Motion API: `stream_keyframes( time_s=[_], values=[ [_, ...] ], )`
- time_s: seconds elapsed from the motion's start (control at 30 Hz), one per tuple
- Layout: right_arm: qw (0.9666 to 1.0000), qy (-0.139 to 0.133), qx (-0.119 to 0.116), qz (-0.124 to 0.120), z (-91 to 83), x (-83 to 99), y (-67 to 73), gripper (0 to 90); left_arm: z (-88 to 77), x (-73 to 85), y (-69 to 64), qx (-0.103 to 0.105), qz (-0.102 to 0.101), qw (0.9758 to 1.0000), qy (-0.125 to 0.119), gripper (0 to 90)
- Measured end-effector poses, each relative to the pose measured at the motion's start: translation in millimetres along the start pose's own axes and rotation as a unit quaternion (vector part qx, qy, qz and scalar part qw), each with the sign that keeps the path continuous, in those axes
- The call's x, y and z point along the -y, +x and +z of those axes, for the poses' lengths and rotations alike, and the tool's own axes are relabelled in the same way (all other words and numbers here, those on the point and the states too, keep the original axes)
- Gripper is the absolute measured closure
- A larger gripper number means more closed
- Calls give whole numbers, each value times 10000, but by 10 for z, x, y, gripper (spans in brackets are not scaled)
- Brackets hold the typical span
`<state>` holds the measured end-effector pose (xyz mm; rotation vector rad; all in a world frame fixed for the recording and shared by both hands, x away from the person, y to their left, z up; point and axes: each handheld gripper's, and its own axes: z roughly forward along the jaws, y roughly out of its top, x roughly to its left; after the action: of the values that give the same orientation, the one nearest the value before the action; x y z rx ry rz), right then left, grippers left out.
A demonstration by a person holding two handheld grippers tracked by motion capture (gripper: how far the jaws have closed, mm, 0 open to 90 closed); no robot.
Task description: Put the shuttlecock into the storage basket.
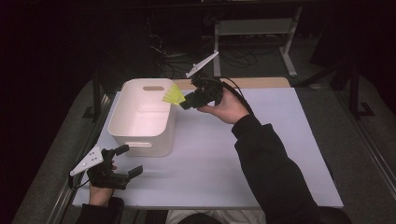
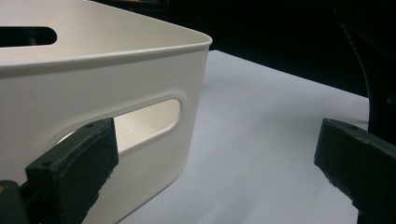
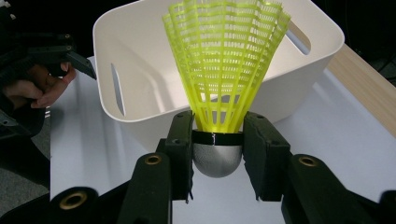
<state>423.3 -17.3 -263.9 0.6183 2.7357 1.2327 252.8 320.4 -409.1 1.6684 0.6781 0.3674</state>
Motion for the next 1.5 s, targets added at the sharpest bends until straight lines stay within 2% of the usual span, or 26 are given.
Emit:
stream_keyframes(
  time_s=[0.63, 1.5],
  values=[
    [9994, 86, -255, -207, 234, -218, 157, 632, -2, 1, 0, -4, 6, 10000, -3, 0],
    [9982, 148, -448, -369, 457, -405, 304, 632, -10, 4, 3, -9, 2, 10000, 1, 0]
  ],
)
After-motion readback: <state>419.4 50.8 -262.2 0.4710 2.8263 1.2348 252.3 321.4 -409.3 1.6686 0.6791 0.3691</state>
